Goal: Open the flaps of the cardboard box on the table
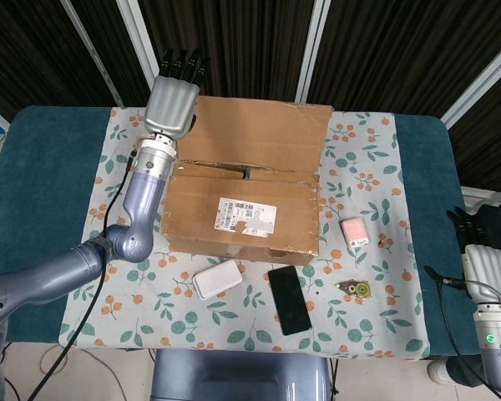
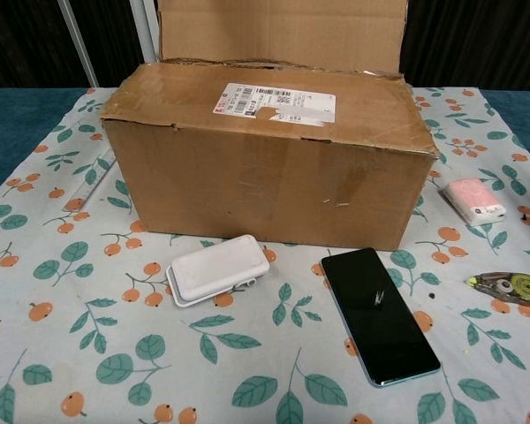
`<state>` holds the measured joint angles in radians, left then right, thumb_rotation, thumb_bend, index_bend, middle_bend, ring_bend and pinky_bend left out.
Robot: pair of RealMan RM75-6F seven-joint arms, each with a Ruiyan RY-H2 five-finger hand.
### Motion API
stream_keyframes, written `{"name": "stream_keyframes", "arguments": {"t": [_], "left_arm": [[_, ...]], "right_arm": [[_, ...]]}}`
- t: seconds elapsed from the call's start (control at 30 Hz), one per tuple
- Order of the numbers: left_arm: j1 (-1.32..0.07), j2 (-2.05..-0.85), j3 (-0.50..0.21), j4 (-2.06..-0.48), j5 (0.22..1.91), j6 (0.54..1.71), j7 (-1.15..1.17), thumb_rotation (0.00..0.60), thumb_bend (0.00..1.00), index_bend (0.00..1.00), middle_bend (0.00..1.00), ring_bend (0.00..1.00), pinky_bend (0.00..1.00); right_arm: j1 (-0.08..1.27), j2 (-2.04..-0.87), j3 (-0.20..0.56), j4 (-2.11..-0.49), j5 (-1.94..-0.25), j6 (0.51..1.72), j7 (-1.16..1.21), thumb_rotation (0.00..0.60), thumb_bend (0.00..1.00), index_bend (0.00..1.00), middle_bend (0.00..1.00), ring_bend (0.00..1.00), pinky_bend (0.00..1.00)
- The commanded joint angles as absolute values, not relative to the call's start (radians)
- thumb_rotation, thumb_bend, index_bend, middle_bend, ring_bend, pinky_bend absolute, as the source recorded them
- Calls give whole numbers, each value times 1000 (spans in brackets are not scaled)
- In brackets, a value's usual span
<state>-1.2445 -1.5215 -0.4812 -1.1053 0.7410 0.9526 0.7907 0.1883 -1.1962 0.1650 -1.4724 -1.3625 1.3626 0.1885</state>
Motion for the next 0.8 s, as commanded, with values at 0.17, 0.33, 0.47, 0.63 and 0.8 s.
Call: {"name": "stream_keyframes", "arguments": {"t": [0.17, 0.33, 0.47, 0.63, 0.8], "left_arm": [[-1249, -1527, -476, -1063, 713, 950, 773, 600, 242, 0, 0, 0, 28], [-1215, -1487, -465, -1144, 695, 936, 739, 600, 418, 0, 0, 0, 79], [-1176, -1381, -441, -1286, 667, 823, 700, 600, 635, 18, 18, 42, 194], [-1160, -1294, -388, -1391, 651, 750, 697, 600, 803, 183, 228, 235, 384], [-1167, -1279, -338, -1419, 651, 738, 692, 600, 853, 303, 368, 357, 488]], "right_arm": [[190, -1196, 164, -1474, -1360, 1355, 187, 600, 237, 0, 0, 18, 221], [192, -1196, 164, -1474, -1356, 1349, 184, 600, 240, 0, 0, 18, 221], [193, -1195, 162, -1475, -1352, 1340, 181, 600, 256, 0, 0, 18, 221], [194, -1193, 161, -1478, -1347, 1332, 180, 600, 266, 0, 0, 19, 221], [195, -1188, 160, -1484, -1341, 1322, 181, 600, 270, 0, 0, 20, 221]]}}
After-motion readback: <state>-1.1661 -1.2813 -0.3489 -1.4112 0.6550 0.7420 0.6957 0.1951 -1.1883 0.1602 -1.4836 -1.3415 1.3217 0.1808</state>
